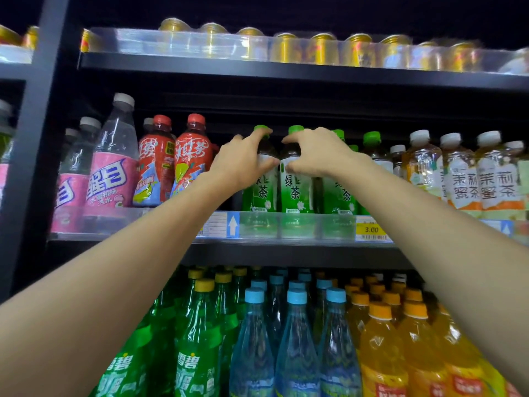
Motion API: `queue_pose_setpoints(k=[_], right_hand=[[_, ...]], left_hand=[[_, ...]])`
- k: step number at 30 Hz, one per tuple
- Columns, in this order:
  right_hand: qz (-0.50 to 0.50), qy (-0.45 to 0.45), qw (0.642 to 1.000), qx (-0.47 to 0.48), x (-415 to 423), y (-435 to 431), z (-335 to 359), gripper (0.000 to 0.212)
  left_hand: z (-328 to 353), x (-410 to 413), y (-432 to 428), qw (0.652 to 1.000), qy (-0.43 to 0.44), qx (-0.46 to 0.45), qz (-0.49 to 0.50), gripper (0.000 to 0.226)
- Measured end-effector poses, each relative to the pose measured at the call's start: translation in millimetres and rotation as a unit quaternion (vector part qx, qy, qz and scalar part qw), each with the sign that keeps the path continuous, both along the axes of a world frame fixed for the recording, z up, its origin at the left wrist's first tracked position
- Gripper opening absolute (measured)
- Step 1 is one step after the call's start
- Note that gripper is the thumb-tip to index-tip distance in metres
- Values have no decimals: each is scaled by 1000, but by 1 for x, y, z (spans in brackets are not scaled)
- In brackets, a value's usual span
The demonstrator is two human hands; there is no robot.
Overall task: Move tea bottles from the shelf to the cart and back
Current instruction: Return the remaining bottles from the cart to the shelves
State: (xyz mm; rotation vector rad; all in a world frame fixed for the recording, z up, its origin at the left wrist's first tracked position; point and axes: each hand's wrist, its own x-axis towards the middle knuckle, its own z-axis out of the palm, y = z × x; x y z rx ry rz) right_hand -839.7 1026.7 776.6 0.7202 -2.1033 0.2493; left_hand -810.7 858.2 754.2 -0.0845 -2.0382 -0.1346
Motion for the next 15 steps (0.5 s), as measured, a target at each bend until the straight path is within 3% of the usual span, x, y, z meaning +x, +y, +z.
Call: queue_pose_setpoints(k=[15], right_hand=[[1, -31, 1000, 2, -1, 5, -1, 61]], left_hand=[[-6, -2, 4, 1000, 27, 2, 1, 59]])
